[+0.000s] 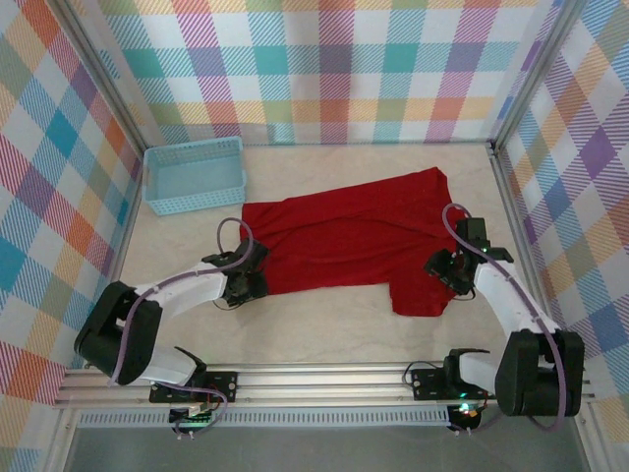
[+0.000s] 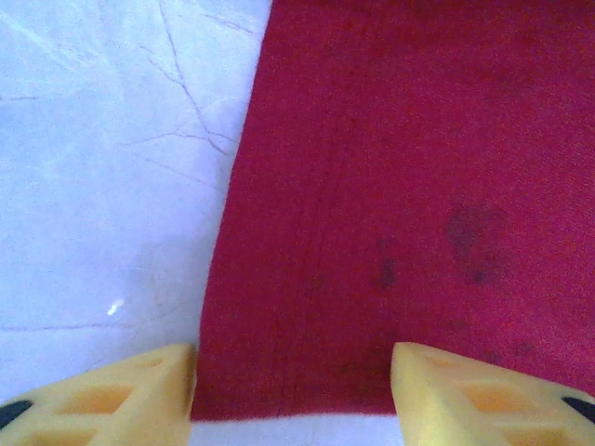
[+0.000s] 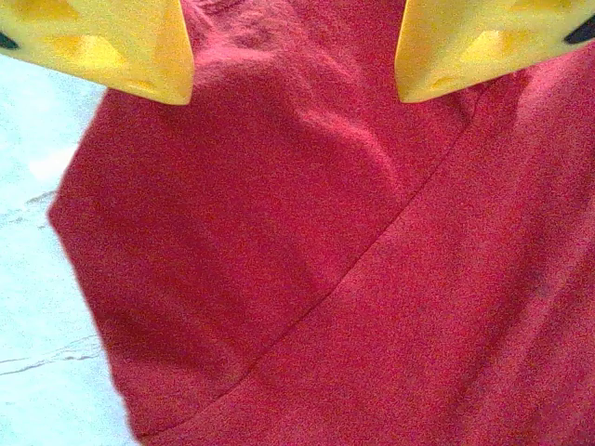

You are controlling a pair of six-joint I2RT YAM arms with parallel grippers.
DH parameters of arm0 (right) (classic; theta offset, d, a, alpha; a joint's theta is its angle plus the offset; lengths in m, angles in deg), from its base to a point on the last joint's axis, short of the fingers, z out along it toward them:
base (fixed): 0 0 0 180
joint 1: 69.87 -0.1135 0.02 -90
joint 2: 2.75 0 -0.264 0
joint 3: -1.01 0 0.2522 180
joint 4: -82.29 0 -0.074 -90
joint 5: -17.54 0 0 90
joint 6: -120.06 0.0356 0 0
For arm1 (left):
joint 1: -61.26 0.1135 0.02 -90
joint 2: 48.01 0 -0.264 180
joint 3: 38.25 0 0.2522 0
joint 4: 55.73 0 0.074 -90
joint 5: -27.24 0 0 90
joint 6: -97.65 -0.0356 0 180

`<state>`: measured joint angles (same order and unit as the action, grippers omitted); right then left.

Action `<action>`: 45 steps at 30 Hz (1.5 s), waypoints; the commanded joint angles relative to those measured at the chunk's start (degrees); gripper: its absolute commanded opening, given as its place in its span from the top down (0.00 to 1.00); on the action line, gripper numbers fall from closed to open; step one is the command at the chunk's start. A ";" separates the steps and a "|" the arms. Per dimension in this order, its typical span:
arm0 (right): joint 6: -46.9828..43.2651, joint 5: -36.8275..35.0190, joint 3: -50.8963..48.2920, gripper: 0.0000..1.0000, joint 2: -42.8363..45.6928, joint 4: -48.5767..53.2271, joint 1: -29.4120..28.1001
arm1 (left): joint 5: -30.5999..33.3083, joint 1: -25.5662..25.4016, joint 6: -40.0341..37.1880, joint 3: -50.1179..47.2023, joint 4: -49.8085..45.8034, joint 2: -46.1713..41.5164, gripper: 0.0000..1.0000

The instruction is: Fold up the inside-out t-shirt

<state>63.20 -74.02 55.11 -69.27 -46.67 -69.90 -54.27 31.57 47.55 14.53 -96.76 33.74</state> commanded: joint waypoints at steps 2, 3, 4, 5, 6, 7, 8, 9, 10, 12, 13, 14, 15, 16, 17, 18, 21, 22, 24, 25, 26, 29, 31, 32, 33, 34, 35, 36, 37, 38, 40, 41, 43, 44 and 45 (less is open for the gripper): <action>4.05 -4.11 -2.58 0.38 1.44 1.87 -0.32 | -0.42 0.86 -0.18 -0.45 3.36 1.93 0.56; 4.67 -5.00 -3.11 0.37 1.56 2.05 -0.39 | -0.10 0.86 -0.18 -0.45 3.42 2.07 0.60; 5.10 -6.28 -3.53 0.36 1.65 2.57 -0.33 | 0.03 0.86 -0.27 -0.52 3.38 2.09 0.63; 5.46 -7.20 -3.72 0.35 1.81 2.83 -0.41 | 0.16 0.86 -0.33 -0.45 3.45 2.09 0.67; 5.67 -7.93 -4.11 0.35 1.92 3.01 -0.37 | 0.29 0.86 -0.44 -0.29 3.43 2.13 0.71; 6.07 -8.72 -4.37 0.36 2.01 3.38 -0.40 | 0.21 0.86 -0.61 -0.27 3.58 2.01 0.76; 6.22 -8.90 -4.63 0.36 2.01 3.33 -0.40 | 0.21 0.86 -0.64 -0.26 3.68 1.85 0.78; 6.42 -8.90 -4.91 0.37 1.88 3.41 -0.52 | 0.36 0.86 -0.64 -0.05 3.61 1.74 0.81; 6.59 -8.77 -5.09 0.38 1.64 3.57 -0.75 | 0.69 0.86 -0.66 0.08 3.45 1.52 0.82; 6.85 -8.13 -5.10 0.40 0.81 3.67 -1.58 | 1.18 0.86 -0.77 0.23 3.21 1.10 0.86; 6.85 -7.96 -4.93 0.40 0.26 3.49 -2.40 | 1.43 0.86 -0.85 0.34 3.06 0.73 0.87; 6.78 -7.55 -4.79 0.42 -0.24 3.16 -3.08 | 1.55 0.86 -0.85 0.35 3.04 0.42 0.88; 6.84 -7.21 -4.45 0.43 -1.19 3.02 -3.79 | 1.60 0.86 -1.05 0.31 2.98 0.00 0.88; 6.81 -6.51 -4.09 0.44 -2.28 2.41 -4.45 | 1.48 0.89 -1.23 0.31 3.00 -0.49 0.88; 6.79 -5.95 -3.72 0.47 -3.35 2.10 -4.96 | 1.31 0.86 -1.50 0.43 2.93 -0.93 0.88; 6.73 -5.78 -3.22 0.50 -4.77 1.57 -5.58 | 1.11 0.86 -1.70 0.51 2.85 -1.47 0.89; 5.97 -5.70 -0.74 0.64 -8.71 0.80 -7.36 | 0.97 0.86 -2.02 0.57 2.26 -2.96 0.90; 5.72 -6.08 0.28 0.70 -9.68 0.77 -7.99 | 0.85 0.84 -2.02 0.45 2.39 -3.56 0.90; 5.48 -8.35 2.08 0.81 -10.20 1.43 -9.43 | 0.47 0.84 -2.19 0.25 2.36 -4.54 0.91; 5.31 -9.91 3.00 0.83 -10.12 2.01 -10.04 | 0.29 0.86 -2.14 0.18 2.36 -4.96 0.91; 5.07 -11.11 3.65 0.86 -10.03 2.53 -10.53 | 0.14 0.86 -2.07 0.12 2.34 -5.21 0.92; 2.97 -13.22 5.08 0.92 -10.82 2.51 -10.87 | -0.34 0.81 -2.03 0.03 2.32 -5.89 0.94; 0.43 -14.52 6.85 0.94 -12.20 2.69 -10.87 | -0.48 0.85 -2.06 0.09 2.36 -6.40 0.95; -0.70 -15.00 7.73 0.94 -12.75 2.96 -10.87 | -0.45 0.78 -2.06 0.23 2.30 -6.48 0.95; -1.94 -15.07 8.84 0.94 -13.37 2.76 -10.86 | -0.53 0.81 -2.07 0.45 2.13 -6.43 0.96; -3.07 -14.57 10.30 0.93 -14.42 2.39 -10.95 | -0.72 0.86 -2.02 0.74 2.13 -6.33 0.97; -3.43 -14.05 12.06 0.93 -15.74 2.61 -10.95 | -0.97 0.83 -2.10 1.04 2.22 -6.13 0.98; -3.93 -12.89 14.13 0.93 -17.71 2.67 -11.05 | -0.97 0.79 -2.02 1.38 2.20 -5.90 0.99; -4.45 -11.64 16.44 0.93 -20.13 2.46 -11.12 | -0.99 0.84 -1.92 1.70 2.23 -5.73 0.99; -4.49 -10.70 18.84 0.93 -22.62 2.81 -11.13 | -0.87 0.86 -1.76 2.02 2.30 -5.72 0.99; -4.92 -9.54 24.25 0.90 -28.08 3.18 -11.95 | -0.40 0.84 -1.58 2.81 1.90 -5.67 1.00; -4.87 -9.87 26.33 0.87 -30.52 3.83 -12.53 | -0.31 0.86 -1.58 3.16 1.74 -5.69 1.00; -5.81 -8.95 31.38 0.75 -35.29 4.54 -13.06 | 0.08 0.86 -1.78 3.93 1.15 -5.52 1.00; -6.10 -8.70 33.06 0.69 -36.85 5.21 -13.02 | 0.33 0.86 -1.97 4.21 1.00 -5.34 1.00; -6.70 -8.72 34.95 0.62 -38.24 5.99 -13.06 | 0.41 0.85 -2.07 4.43 0.75 -5.20 1.00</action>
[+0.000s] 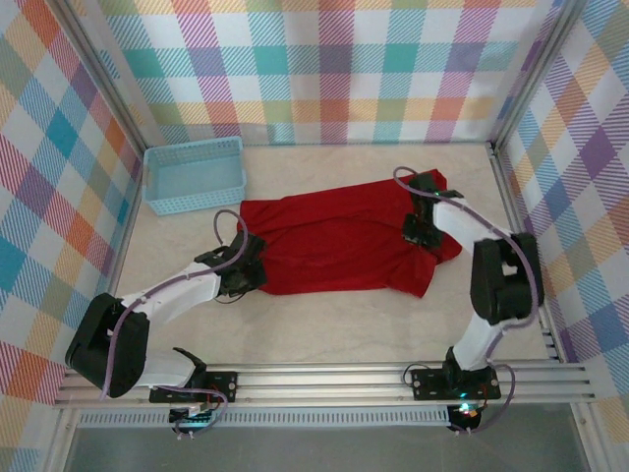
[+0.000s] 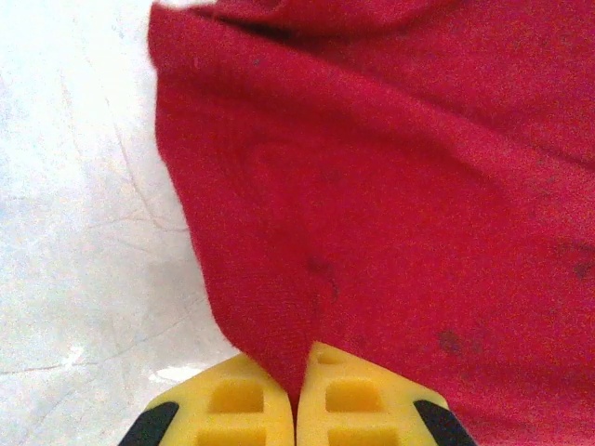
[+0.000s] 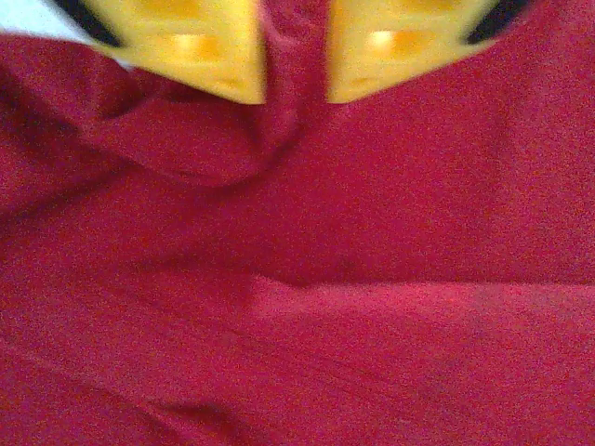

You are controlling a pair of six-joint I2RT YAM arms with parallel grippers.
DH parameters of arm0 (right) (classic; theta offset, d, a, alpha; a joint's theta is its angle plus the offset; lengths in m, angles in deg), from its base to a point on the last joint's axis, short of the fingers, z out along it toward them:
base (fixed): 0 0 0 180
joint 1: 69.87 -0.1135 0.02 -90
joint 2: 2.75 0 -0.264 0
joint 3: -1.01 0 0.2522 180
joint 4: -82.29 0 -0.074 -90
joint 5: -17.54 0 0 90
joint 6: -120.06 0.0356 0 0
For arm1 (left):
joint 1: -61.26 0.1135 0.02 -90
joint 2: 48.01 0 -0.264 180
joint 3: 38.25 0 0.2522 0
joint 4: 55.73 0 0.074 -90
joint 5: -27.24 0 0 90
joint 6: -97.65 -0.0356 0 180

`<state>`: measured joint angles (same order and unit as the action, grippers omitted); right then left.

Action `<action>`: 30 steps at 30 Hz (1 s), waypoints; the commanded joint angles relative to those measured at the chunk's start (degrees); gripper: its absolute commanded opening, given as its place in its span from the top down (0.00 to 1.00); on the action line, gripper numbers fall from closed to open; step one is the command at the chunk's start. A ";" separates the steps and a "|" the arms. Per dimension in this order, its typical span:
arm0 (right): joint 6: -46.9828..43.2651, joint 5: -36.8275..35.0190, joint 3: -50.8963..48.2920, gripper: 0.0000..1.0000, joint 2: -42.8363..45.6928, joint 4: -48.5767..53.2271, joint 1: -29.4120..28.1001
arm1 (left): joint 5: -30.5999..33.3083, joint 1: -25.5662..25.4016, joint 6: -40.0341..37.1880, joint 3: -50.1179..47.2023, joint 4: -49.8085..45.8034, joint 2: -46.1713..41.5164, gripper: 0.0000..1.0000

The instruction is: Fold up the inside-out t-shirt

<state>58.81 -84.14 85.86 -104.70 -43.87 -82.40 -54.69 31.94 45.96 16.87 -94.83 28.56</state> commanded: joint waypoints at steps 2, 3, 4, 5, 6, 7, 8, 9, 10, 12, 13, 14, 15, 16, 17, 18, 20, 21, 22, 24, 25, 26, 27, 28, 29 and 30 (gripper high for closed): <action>-3.44 0.68 5.72 0.53 -2.97 4.73 -0.38 | 0.99 0.49 -0.69 2.32 -1.52 0.24 1.00; -3.72 0.28 5.22 0.51 -1.80 4.83 -0.17 | 1.03 0.54 -0.79 2.39 -1.68 0.39 1.00; -3.79 0.38 4.06 0.50 -0.07 4.86 0.04 | 1.15 0.58 -0.88 2.41 -1.80 0.50 1.00; -3.80 0.52 2.35 0.50 1.99 4.98 0.52 | 1.20 0.58 -1.03 2.43 -2.02 0.59 1.00; -3.64 0.56 0.09 0.50 5.23 4.77 1.05 | 1.44 0.58 -1.04 2.41 -2.20 0.57 1.00; -3.53 0.92 -2.30 0.50 7.72 4.43 1.80 | 1.51 0.58 -1.04 2.30 -2.13 0.45 1.00; -3.07 1.84 -5.17 0.51 10.54 4.10 3.06 | 1.61 0.67 -1.13 2.25 -2.09 0.47 1.00; -2.68 3.56 -8.11 0.52 13.15 3.42 4.69 | 1.69 0.62 -1.21 2.18 -2.14 0.57 1.00; -2.40 5.58 -10.40 0.52 15.40 2.63 6.20 | 1.66 0.67 -1.28 2.11 -1.97 0.62 1.00; -1.30 9.67 -15.29 0.55 19.12 0.08 10.13 | 1.60 0.67 -1.39 2.08 -1.76 1.05 1.00; -0.77 11.04 -17.41 0.56 20.22 -1.32 11.92 | 1.53 0.67 -1.38 2.24 -1.65 1.35 1.00; -0.24 12.06 -19.07 0.58 20.77 -2.54 13.44 | 1.37 0.67 -1.43 2.32 -1.56 1.68 1.00; 0.36 14.03 -20.49 0.60 20.91 -4.01 15.30 | 1.16 0.68 -1.49 2.50 -1.57 1.95 1.00; 0.91 15.97 -21.85 0.61 20.92 -5.58 16.87 | 0.90 0.70 -1.46 2.74 -1.65 2.09 1.00; 1.29 16.74 -22.60 0.62 20.63 -6.79 17.73 | 0.81 0.71 -1.43 2.85 -1.71 2.13 1.00; 1.77 16.22 -22.90 0.63 19.96 -7.28 18.26 | 0.63 0.71 -1.42 2.87 -1.73 2.11 1.00; 2.05 14.76 -23.01 0.63 18.36 -8.19 18.42 | 0.47 0.76 -1.36 2.87 -1.86 1.73 1.00; 2.39 15.03 -23.10 0.64 17.48 -8.66 18.33 | 0.45 0.76 -1.38 2.91 -1.98 1.53 1.00; 2.60 15.95 -23.26 0.64 16.62 -9.54 18.17 | 0.54 0.68 -1.35 2.96 -2.16 1.41 1.00; 2.75 18.67 -23.45 0.65 15.45 -11.30 17.43 | 0.68 0.71 -1.21 2.86 -2.42 1.22 1.00; 2.88 20.84 -23.33 0.65 15.30 -12.59 16.57 | 0.75 0.70 -1.24 2.93 -2.51 1.16 1.00; 2.89 22.99 -22.99 0.65 15.23 -13.53 15.68 | 0.64 0.73 -1.19 3.00 -2.56 1.16 1.00; 2.97 26.07 -21.88 0.65 14.93 -14.08 14.35 | 0.55 0.74 -1.04 3.02 -2.61 1.13 1.00; 3.17 27.63 -20.78 0.65 14.60 -14.34 13.35 | 0.57 0.69 -1.05 3.03 -2.61 1.19 1.00; 3.63 28.78 -19.94 0.65 14.07 -14.58 12.62 | 0.55 0.70 -1.01 3.02 -2.61 1.15 1.00; 4.01 29.24 -18.84 0.65 13.37 -14.91 11.79 | 0.58 0.73 -0.94 3.02 -2.73 1.11 1.00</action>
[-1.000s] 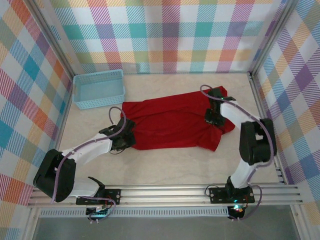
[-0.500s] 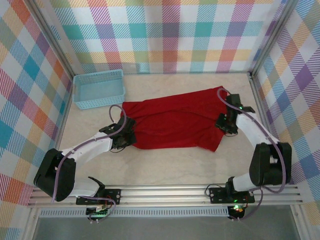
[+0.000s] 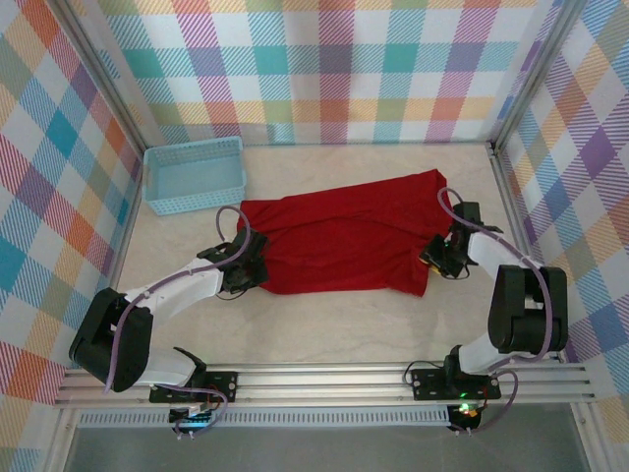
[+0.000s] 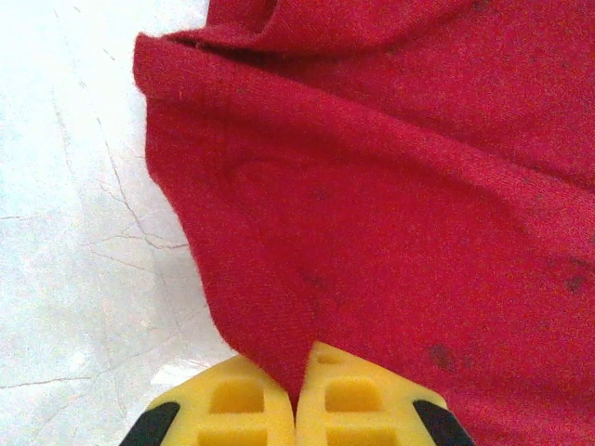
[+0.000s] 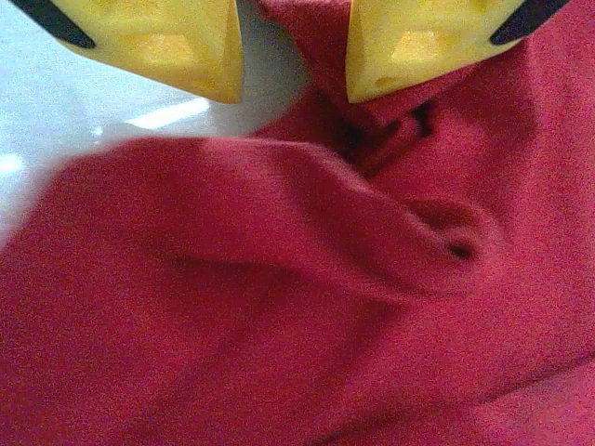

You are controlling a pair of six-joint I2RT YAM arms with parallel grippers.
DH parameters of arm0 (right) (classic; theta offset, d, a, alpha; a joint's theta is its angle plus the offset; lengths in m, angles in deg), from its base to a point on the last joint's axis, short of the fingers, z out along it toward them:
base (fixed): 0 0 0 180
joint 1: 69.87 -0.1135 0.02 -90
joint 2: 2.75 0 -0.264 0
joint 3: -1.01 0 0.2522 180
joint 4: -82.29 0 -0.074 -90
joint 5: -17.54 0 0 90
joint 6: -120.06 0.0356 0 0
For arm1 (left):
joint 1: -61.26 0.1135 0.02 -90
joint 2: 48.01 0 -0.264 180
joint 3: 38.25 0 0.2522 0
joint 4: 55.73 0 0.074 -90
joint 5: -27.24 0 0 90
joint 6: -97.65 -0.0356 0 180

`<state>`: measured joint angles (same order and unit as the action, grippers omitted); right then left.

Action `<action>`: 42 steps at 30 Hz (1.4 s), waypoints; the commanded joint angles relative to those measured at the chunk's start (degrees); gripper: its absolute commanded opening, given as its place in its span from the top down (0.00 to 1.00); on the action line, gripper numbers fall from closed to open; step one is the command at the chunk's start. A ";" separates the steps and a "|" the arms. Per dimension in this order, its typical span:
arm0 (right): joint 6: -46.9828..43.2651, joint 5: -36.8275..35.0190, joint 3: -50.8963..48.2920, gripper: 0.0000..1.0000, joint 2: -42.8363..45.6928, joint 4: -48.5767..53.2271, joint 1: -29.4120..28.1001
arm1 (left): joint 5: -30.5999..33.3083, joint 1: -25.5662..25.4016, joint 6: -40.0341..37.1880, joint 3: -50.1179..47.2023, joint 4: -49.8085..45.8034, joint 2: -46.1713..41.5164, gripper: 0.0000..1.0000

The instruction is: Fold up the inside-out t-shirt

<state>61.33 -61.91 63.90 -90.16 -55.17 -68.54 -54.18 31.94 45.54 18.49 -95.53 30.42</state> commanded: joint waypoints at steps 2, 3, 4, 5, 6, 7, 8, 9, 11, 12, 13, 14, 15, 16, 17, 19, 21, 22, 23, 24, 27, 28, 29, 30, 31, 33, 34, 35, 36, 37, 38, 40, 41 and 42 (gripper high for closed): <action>1.34 6.99 5.91 0.67 -3.03 -3.61 -3.72 | 0.27 0.67 -0.50 1.73 -2.35 -0.87 1.00; 1.34 7.12 7.87 0.67 -4.37 -3.01 -4.43 | 0.52 0.74 -0.49 1.83 -2.55 -1.03 1.00; 1.30 7.42 9.72 0.67 -5.73 -2.48 -5.19 | 0.62 0.68 -0.62 1.96 -2.85 -1.19 1.00; 1.08 7.27 11.40 0.67 -6.77 -1.98 -5.85 | 0.71 0.75 -0.59 2.08 -3.12 -1.36 1.00; 0.71 6.60 13.28 0.66 -8.14 -1.25 -6.31 | 0.73 0.72 -0.62 2.10 -3.26 -1.65 1.00; 0.20 6.20 15.37 0.66 -9.60 0.22 -6.33 | 0.92 0.71 -0.71 2.18 -3.47 -1.91 1.00; -0.62 5.44 16.76 0.66 -10.33 1.72 -6.32 | 1.07 0.75 -0.71 2.28 -3.78 -2.03 1.00; -1.42 3.65 17.90 0.66 -10.40 3.41 -6.28 | 1.24 0.69 -0.83 2.36 -4.05 -2.22 1.00; -2.45 -0.42 17.19 0.63 -7.71 4.77 -6.27 | 1.51 0.75 -0.97 2.27 -4.36 -2.49 1.00; -2.99 -2.90 16.28 0.61 -5.80 5.22 -6.20 | 1.56 0.71 -1.02 2.12 -4.37 -2.58 1.00; -3.51 -4.85 15.14 0.59 -3.72 5.72 -6.01 | 1.68 0.74 -0.99 1.96 -4.37 -2.64 1.00; -3.66 -5.71 14.38 0.59 -2.25 6.22 -5.62 | 1.62 0.76 -0.98 1.77 -4.24 -2.54 1.00; -3.67 -6.17 13.22 0.59 -0.85 6.77 -5.03 | 1.64 0.75 -0.98 1.67 -4.05 -2.37 1.00; -3.55 -6.51 11.84 0.58 0.50 6.59 -4.58 | 1.49 0.71 -1.00 1.58 -3.93 -2.20 1.00; -3.07 -6.76 10.51 0.58 1.43 6.51 -4.16 | 1.46 0.76 -1.11 1.74 -3.91 -2.01 1.00; -2.12 -5.46 7.89 0.61 2.03 4.74 -3.32 | 1.36 0.73 -1.23 2.01 -3.75 -1.78 1.00; -0.83 -4.19 6.06 0.63 1.28 2.81 -2.81 | 1.44 0.75 -1.28 2.30 -3.67 -1.55 1.00; -0.31 -3.44 5.51 0.65 0.43 1.74 -2.65 | 1.48 0.73 -1.28 2.44 -3.66 -1.60 1.00; -0.08 -2.99 5.31 0.66 -0.41 1.08 -2.51 | 1.31 0.75 -1.32 2.45 -3.58 -1.61 1.00; 0.02 -2.73 5.28 0.67 -1.38 0.34 -2.46 | 1.29 0.76 -1.32 2.51 -3.65 -1.58 1.00; 0.33 -3.50 5.82 0.67 -3.72 -1.08 -2.20 | 1.09 0.76 -1.33 2.41 -3.76 -1.64 1.00; 0.37 -3.68 5.98 0.67 -4.25 -1.39 -1.94 | 1.11 0.76 -1.41 2.38 -3.75 -1.69 1.00; 0.44 -3.69 5.98 0.67 -4.63 -1.74 -1.72 | 1.09 0.75 -1.46 2.26 -3.80 -1.72 1.00; 0.39 -3.69 6.07 0.67 -4.98 -1.97 -1.59 | 1.09 0.73 -1.47 2.19 -3.86 -1.77 1.00; 0.37 -3.90 6.24 0.66 -5.43 -1.93 -1.49 | 1.13 0.72 -1.33 2.17 -3.84 -1.72 1.00; 0.29 -4.12 6.34 0.62 -6.21 -2.19 -1.48 | 1.07 0.75 -1.33 2.16 -3.84 -1.79 1.00; 0.37 -4.13 6.34 0.60 -6.68 -2.32 -1.44 | 1.00 0.76 -1.33 2.26 -3.89 -1.72 1.00; 0.29 -4.13 6.47 0.60 -7.16 -2.47 -1.41 | 0.93 0.76 -1.28 2.27 -3.84 -1.80 1.00; 0.24 -4.13 6.58 0.60 -7.61 -2.52 -1.47 | 0.94 0.75 -1.29 2.33 -3.84 -1.88 1.00; 0.21 -4.06 6.73 0.60 -8.00 -2.57 -1.50 | 0.98 0.76 -1.27 2.37 -3.84 -1.84 1.00; 0.20 -3.96 6.80 0.60 -8.23 -2.33 -1.43 | 0.97 0.74 -1.29 2.45 -3.84 -1.95 1.00; 0.11 -3.91 6.74 0.60 -8.25 -2.13 -1.42 | 1.05 0.76 -1.30 2.41 -4.06 -2.14 1.00; 0.20 -4.03 6.56 0.60 -8.07 -2.14 -1.48 | 1.14 0.72 -1.28 2.45 -4.20 -2.23 1.00; 0.13 -3.92 6.43 0.63 -7.91 -2.21 -1.49 | 1.32 0.71 -1.31 2.37 -4.27 -2.30 1.00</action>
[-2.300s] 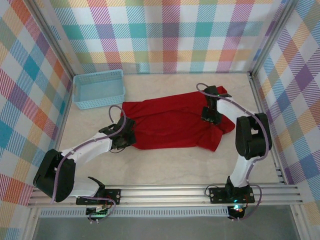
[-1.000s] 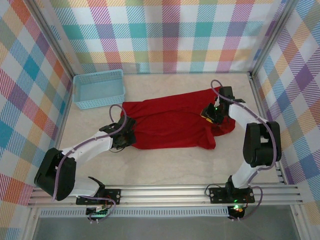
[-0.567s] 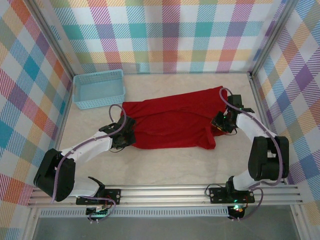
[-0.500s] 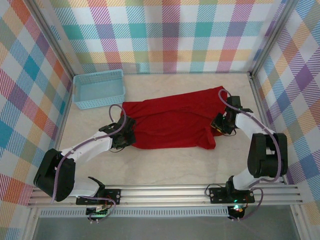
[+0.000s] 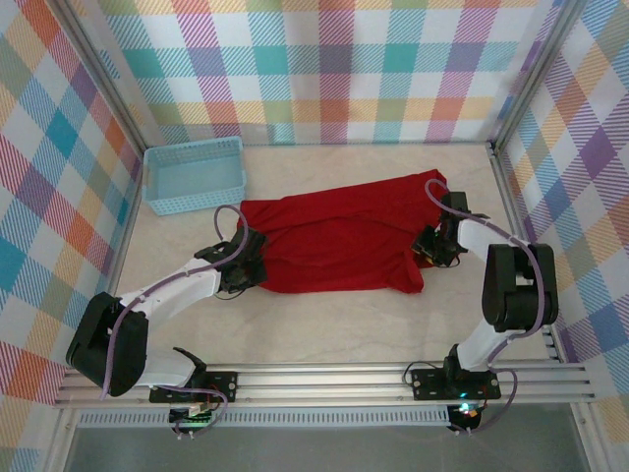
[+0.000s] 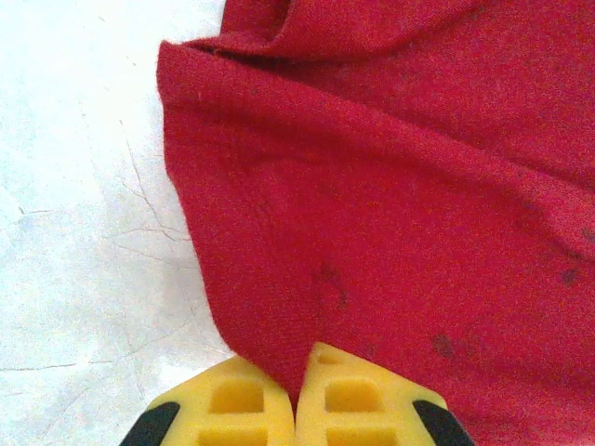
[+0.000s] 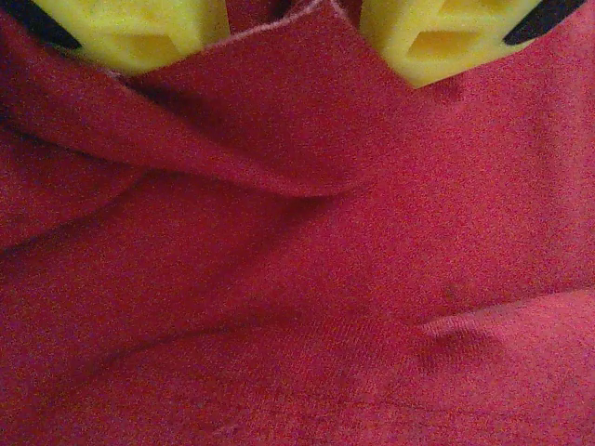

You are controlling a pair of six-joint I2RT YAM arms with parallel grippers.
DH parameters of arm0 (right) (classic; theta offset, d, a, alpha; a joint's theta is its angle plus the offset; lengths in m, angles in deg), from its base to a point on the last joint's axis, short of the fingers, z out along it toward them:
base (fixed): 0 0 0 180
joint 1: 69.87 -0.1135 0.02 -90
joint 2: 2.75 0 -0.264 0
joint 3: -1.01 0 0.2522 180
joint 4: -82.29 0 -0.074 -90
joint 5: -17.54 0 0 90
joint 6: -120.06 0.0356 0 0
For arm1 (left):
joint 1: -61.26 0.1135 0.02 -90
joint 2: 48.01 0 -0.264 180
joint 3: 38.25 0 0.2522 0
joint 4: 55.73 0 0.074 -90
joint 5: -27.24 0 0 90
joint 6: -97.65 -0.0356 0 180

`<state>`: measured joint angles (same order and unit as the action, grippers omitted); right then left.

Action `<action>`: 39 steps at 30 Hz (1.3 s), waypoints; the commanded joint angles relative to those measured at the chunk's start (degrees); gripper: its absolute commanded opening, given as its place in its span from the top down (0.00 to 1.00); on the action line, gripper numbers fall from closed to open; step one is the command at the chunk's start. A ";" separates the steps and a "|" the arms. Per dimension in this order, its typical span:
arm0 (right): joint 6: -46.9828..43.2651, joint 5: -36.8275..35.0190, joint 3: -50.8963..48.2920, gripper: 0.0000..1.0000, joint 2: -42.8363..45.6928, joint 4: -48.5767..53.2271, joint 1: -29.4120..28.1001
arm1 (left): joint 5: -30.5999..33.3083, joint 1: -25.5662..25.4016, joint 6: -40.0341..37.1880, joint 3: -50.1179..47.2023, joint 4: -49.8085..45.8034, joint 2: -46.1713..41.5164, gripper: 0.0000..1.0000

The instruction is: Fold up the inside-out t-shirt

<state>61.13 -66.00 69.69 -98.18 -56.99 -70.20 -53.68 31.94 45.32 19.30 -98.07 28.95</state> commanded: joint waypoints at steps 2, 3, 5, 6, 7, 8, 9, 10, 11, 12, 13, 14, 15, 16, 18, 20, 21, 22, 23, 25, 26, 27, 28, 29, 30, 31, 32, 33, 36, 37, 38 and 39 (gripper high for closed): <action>0.26 0.39 0.46 0.68 0.46 -0.21 0.23 | 0.85 0.76 -1.10 1.56 -1.83 -0.78 1.00; 0.22 0.25 0.30 0.71 0.90 -0.04 0.25 | 0.82 0.76 -1.03 1.52 -1.97 -0.86 1.00; 0.13 -0.64 0.02 0.78 2.42 0.66 0.19 | 0.80 0.76 -1.15 1.69 -2.18 -0.90 1.00; -0.02 -1.09 -0.15 0.81 3.62 1.17 0.14 | 0.85 0.76 -1.15 1.76 -2.34 -1.13 1.00; -0.13 -1.63 -0.25 0.84 4.94 1.81 0.21 | 1.05 0.71 -1.11 1.82 -2.47 -1.37 1.00; -0.22 -2.03 -0.31 0.86 6.08 2.42 0.13 | 1.20 0.69 -1.14 1.89 -2.67 -1.65 1.00; -0.38 -2.73 -0.34 0.89 7.53 3.26 0.17 | 1.42 0.76 -1.09 1.97 -2.71 -1.91 1.00; -0.57 -3.34 -0.47 0.92 9.16 4.32 0.24 | 1.63 0.74 -1.05 2.04 -2.86 -2.23 1.00; -0.65 -4.20 -0.59 0.95 10.79 5.46 0.19 | 1.88 0.76 -0.94 2.09 -3.08 -2.58 1.00; -0.66 -5.33 -0.89 0.96 12.78 6.89 0.20 | 2.19 0.76 -0.76 1.97 -3.15 -3.09 1.00; -0.62 -6.62 -1.34 0.97 15.13 8.28 0.21 | 2.49 0.76 -0.43 1.65 -3.15 -3.82 1.00; -0.53 -7.92 -1.91 0.97 17.34 9.75 0.20 | 2.83 0.76 0.09 1.18 -3.15 -4.47 1.00; -0.36 -9.50 -2.67 0.98 20.17 11.16 0.17 | 3.16 0.74 0.77 0.39 -3.24 -5.30 1.00; -0.19 -10.73 -3.32 0.99 22.75 12.39 0.21 | 3.30 0.71 1.42 -0.36 -3.08 -6.07 1.00; 0.45 -13.13 -5.04 1.00 28.97 15.28 0.19 | 3.14 0.76 3.19 -2.33 -2.48 -7.77 1.00; 1.16 -15.25 -5.93 1.00 34.77 18.01 0.20 | 2.95 0.73 4.89 -4.28 -1.77 -9.66 1.00; 1.63 -16.34 -6.13 1.00 37.68 19.27 0.26 | 3.00 0.76 5.66 -5.18 -1.61 -10.88 1.00; 2.01 -17.26 -6.16 1.00 40.42 20.46 0.34 | 2.95 0.75 6.43 -6.17 -1.54 -12.26 1.00; 2.35 -18.07 -5.93 1.00 42.44 21.64 0.34 | 2.92 0.76 6.90 -6.73 -1.63 -13.48 1.00; 2.81 -19.85 -5.36 1.00 46.54 24.38 0.34 | 2.54 0.68 7.60 -8.10 -2.05 -16.70 1.00; 2.93 -20.68 -5.06 1.00 47.97 25.35 0.47 | 2.29 0.67 7.88 -8.63 -2.34 -17.97 1.00; 2.81 -21.48 -4.70 1.00 49.21 26.33 0.59 | 1.95 0.58 8.06 -9.12 -2.81 -19.52 1.00; 2.70 -22.12 -4.40 1.00 50.01 27.24 0.73 | 1.56 0.48 8.26 -9.54 -3.35 -21.12 1.00; 2.68 -22.48 -4.22 1.00 50.53 27.94 0.93 | 1.28 0.33 8.55 -9.97 -3.84 -22.40 1.00; 2.68 -22.84 -3.95 1.00 51.08 28.46 1.10 | 0.98 0.04 8.98 -10.56 -4.47 -23.95 1.00; 2.67 -23.17 -3.81 1.00 51.59 28.91 1.08 | 0.63 -0.27 9.55 -11.16 -4.94 -25.48 1.00; 2.68 -23.60 -3.53 1.00 51.88 29.32 1.23 | 0.20 -0.65 10.10 -11.82 -4.94 -26.77 1.00; 2.48 -23.92 -3.13 1.00 52.10 29.46 1.29 | -0.51 -1.03 10.80 -12.54 -4.63 -28.07 1.00; 0.64 -23.07 -0.74 1.00 50.22 27.73 1.46 | -2.20 -1.88 12.58 -13.75 -3.15 -28.97 1.00; 0.16 -22.64 0.48 1.00 48.35 26.73 1.46 | -2.13 -1.88 12.75 -13.19 -2.98 -28.33 1.00; -0.16 -22.21 1.72 1.00 46.35 25.70 1.42 | -1.49 -1.79 12.63 -12.09 -3.42 -27.17 1.00; -0.78 -21.19 2.97 1.00 43.83 23.98 1.48 | -0.63 -1.79 12.24 -10.15 -3.79 -25.70 1.00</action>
<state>62.18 -87.44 68.73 -50.51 -29.32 -69.07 -54.73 30.54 56.32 6.90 -100.95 1.46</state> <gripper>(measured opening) 0.066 0.052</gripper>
